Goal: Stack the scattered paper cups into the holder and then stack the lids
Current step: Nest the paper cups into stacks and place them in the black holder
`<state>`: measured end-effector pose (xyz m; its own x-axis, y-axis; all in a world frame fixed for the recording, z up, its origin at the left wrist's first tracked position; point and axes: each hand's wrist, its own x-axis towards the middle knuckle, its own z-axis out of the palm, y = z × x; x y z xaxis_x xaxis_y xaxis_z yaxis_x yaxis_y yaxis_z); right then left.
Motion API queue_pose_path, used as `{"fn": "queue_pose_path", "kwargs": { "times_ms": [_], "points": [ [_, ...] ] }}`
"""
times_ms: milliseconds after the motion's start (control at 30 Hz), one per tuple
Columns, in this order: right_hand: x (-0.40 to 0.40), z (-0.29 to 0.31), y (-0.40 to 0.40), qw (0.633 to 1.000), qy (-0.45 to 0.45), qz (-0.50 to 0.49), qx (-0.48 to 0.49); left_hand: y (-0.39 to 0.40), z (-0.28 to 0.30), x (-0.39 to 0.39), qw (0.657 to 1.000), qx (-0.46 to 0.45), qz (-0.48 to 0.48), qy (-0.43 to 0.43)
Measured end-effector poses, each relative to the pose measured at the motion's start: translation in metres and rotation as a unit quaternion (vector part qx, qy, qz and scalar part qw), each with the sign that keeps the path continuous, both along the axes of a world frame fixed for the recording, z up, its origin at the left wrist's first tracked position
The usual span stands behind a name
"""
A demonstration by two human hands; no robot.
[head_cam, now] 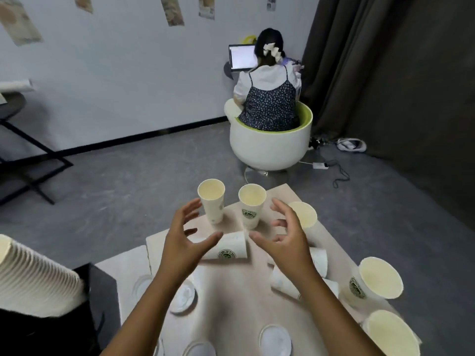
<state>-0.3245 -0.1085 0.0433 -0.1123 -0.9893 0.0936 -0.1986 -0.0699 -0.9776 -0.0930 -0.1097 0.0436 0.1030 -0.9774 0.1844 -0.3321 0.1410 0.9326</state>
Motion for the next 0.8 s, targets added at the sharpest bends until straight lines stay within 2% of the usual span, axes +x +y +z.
{"fn": "queue_pose_path", "kwargs": {
  "times_ms": [100,200,433,667,800],
  "points": [
    [0.003,-0.025,-0.046,0.999,-0.010,-0.027,0.017,-0.047,-0.023,-0.006,0.999,0.023,0.047,-0.008],
    [0.010,-0.052,-0.085,0.998,0.026,-0.046,0.016,-0.088,-0.048,-0.007,0.995,0.047,0.079,-0.022],
    [0.013,-0.102,-0.142,0.994,0.083,-0.062,0.032,-0.154,-0.092,-0.012,0.992,0.088,0.075,-0.056],
    [0.018,-0.110,-0.163,0.992,0.090,-0.053,0.072,-0.187,-0.109,-0.012,0.982,0.086,0.134,-0.106],
    [0.019,-0.108,-0.161,0.993,0.088,-0.048,0.054,-0.205,-0.114,-0.011,0.980,0.129,0.087,-0.121]
  ]
}}
